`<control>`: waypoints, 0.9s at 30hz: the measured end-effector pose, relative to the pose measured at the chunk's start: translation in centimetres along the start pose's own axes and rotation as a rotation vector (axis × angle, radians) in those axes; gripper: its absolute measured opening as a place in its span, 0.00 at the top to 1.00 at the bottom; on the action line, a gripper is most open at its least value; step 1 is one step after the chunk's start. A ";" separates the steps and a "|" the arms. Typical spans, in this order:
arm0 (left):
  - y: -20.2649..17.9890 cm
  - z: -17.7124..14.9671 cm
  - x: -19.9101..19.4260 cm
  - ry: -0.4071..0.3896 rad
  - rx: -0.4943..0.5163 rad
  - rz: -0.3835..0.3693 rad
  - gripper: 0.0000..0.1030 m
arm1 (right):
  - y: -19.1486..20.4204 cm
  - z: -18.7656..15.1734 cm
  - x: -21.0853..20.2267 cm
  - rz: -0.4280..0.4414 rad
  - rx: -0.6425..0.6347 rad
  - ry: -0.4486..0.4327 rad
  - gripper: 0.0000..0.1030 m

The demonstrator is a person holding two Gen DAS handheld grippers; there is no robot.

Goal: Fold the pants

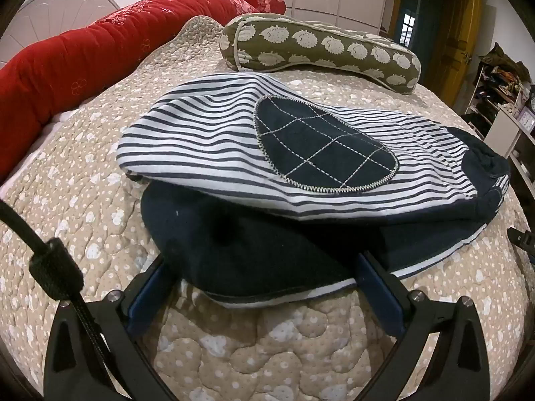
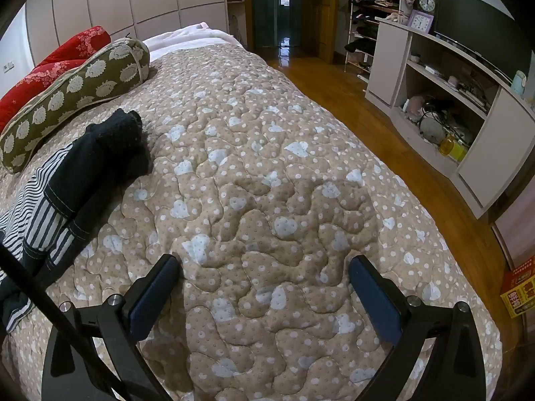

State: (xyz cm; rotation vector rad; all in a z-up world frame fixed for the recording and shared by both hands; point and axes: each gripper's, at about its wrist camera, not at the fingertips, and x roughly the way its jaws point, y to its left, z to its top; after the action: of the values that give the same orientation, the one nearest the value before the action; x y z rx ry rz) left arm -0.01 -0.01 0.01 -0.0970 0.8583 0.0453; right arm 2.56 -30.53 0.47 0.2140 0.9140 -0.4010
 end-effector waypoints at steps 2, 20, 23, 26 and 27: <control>0.0 0.0 0.0 -0.001 -0.002 -0.002 0.00 | 0.0 0.0 0.0 0.000 0.000 0.000 0.00; -0.1 0.0 0.0 0.000 -0.002 -0.002 0.00 | 0.0 0.0 0.0 0.000 0.000 0.000 0.00; -0.2 0.1 0.2 0.001 -0.001 0.001 0.00 | 0.0 0.0 0.0 0.000 0.000 0.000 0.00; -0.2 0.0 0.2 0.001 0.000 0.002 0.00 | 0.0 0.0 0.0 0.000 0.000 0.000 0.00; -0.3 0.0 0.2 0.001 0.000 0.003 0.00 | 0.0 0.0 0.0 0.000 0.000 0.000 0.00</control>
State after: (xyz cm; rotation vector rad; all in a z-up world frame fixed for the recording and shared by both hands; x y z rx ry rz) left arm 0.17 -0.27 -0.09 -0.0958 0.8599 0.0475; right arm 2.55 -30.53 0.46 0.2139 0.9140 -0.4009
